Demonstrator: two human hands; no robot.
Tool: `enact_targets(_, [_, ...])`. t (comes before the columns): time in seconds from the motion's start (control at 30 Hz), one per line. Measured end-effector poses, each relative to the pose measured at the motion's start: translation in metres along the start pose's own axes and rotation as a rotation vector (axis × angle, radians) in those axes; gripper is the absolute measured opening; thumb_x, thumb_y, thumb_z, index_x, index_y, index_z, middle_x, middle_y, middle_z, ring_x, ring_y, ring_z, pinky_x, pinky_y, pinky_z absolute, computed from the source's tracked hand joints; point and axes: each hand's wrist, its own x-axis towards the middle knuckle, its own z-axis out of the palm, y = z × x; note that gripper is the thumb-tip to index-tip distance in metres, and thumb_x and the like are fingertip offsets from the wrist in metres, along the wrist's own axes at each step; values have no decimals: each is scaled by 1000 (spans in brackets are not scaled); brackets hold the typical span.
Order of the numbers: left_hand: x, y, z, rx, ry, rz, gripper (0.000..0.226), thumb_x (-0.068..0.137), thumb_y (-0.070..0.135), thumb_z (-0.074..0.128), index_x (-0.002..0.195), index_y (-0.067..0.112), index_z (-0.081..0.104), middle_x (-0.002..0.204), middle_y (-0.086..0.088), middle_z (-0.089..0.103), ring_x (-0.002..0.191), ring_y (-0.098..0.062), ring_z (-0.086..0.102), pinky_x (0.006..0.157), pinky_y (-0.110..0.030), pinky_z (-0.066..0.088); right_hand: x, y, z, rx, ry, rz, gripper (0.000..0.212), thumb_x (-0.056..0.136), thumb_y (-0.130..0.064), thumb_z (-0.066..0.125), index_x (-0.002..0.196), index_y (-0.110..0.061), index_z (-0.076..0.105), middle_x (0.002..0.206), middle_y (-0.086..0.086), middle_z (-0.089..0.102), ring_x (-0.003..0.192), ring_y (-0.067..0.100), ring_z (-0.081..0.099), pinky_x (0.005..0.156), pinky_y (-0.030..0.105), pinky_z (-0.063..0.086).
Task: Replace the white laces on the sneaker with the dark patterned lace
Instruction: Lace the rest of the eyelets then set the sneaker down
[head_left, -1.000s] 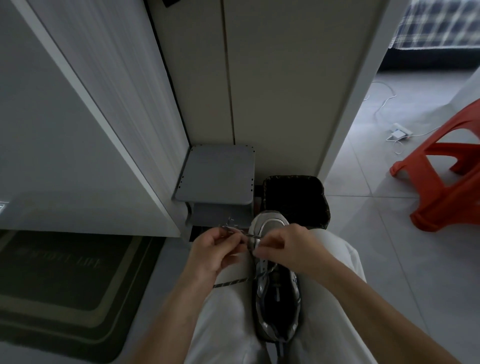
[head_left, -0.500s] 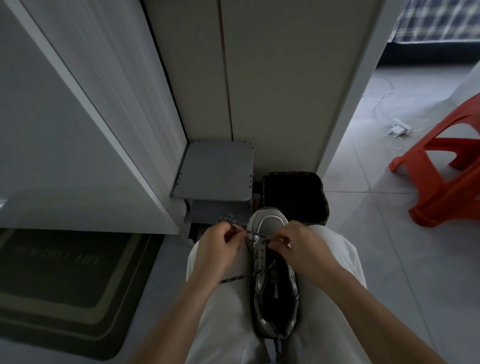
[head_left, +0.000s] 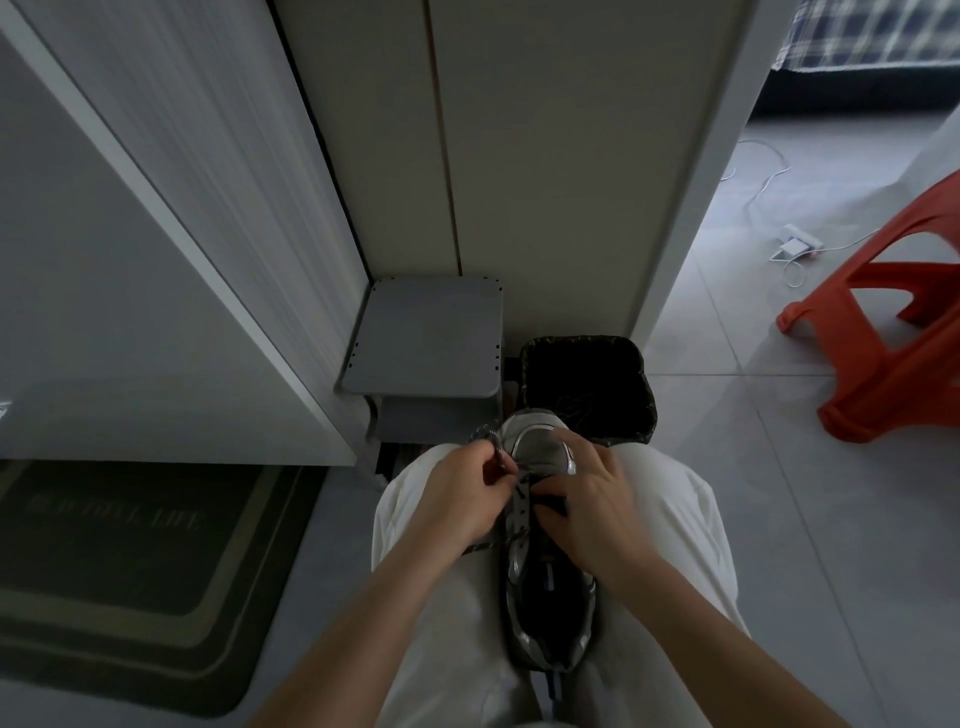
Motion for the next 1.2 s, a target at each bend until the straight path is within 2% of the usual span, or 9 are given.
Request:
enact_targets(0.2, [0,-3,4,43,62,-5,4,87,25,62,85,22,63,67,16,53,58,6,48,56,3,34,2,2,3,38,-13,70,17,80,-29,68,95,-33,74,150,-3,29,129,29,29,97,40,37])
enact_targets(0.37, [3,-4,4,-39,-7,-21,2,82,20,65,80,20,64,67,14,58,61,0,56,52,0,37,2,2,4,37,-7,82,16,79,-30,68,94,-33,74,150,-3,29,129,29,28,97,40,36])
enact_targets(0.5, [8,-10,6,-133,-69,-41,18,80,14,65,71,28,59,66,12,61,59,4,58,51,-2,39,2,1,4,61,-23,106,16,80,-30,69,95,-33,74,151,-3,28,129,28,27,99,40,35])
enact_targets(0.63, [11,-17,12,-149,-54,-77,10,79,16,66,74,23,60,72,7,65,64,-7,62,55,-13,46,1,0,4,79,-19,122,16,80,-29,68,96,-32,74,152,-3,28,130,28,26,101,40,33])
enact_targets(0.77, [12,-18,14,-198,-64,-88,12,77,14,65,72,24,61,71,8,65,63,-2,60,55,-8,44,1,1,6,77,-28,133,15,81,-30,67,95,-33,74,153,-4,25,131,27,25,102,37,32])
enact_targets(0.83, [11,-17,15,-177,-96,-85,9,79,14,64,73,20,62,72,4,66,68,-8,62,59,-13,46,1,1,7,81,-39,140,15,82,-30,67,94,-33,74,153,-4,23,131,27,24,102,37,32])
enact_targets(0.93, [10,-14,18,-124,-91,-81,8,82,16,61,81,9,63,80,-10,70,75,-24,67,67,-32,53,1,2,10,83,-31,137,14,81,-31,67,93,-34,74,154,-3,23,131,28,25,101,37,32])
enact_targets(1.03, [10,-13,20,-151,-95,-95,12,84,15,60,86,3,63,83,-15,70,79,-31,67,68,-37,53,0,3,13,91,-15,137,14,81,-31,67,93,-34,73,154,-4,22,130,27,25,102,37,32])
enact_targets(1.2, [10,-12,24,-183,-145,-103,9,81,16,66,83,15,58,74,3,62,70,-9,59,67,-22,48,2,3,14,56,-49,140,15,82,-29,63,95,-29,70,154,-2,17,133,28,20,101,38,30])
